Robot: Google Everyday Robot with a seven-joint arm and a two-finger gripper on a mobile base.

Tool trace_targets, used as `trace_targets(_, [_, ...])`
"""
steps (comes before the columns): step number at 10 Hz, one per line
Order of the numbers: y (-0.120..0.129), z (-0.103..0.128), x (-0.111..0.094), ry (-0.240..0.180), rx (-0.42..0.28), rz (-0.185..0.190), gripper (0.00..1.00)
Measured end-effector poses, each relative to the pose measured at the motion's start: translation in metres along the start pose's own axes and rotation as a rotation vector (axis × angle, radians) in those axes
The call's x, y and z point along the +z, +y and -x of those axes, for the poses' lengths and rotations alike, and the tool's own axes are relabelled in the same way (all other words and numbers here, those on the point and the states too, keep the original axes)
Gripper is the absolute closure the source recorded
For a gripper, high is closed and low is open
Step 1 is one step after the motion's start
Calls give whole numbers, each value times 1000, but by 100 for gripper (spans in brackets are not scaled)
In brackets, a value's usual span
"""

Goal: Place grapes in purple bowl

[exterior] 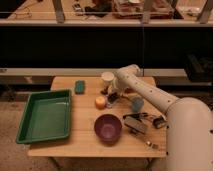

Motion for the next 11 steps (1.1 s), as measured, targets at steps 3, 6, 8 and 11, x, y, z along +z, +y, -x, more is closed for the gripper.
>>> trace_targets(3, [-2,5,-19,-2,-29,1,100])
trace_targets(6, [-19,3,-83,44,-93,26,100])
trace_targets(8, [-32,5,-129,83,-129,36,100])
trace_targets(11, [-74,32,-195,133,-202,26,100])
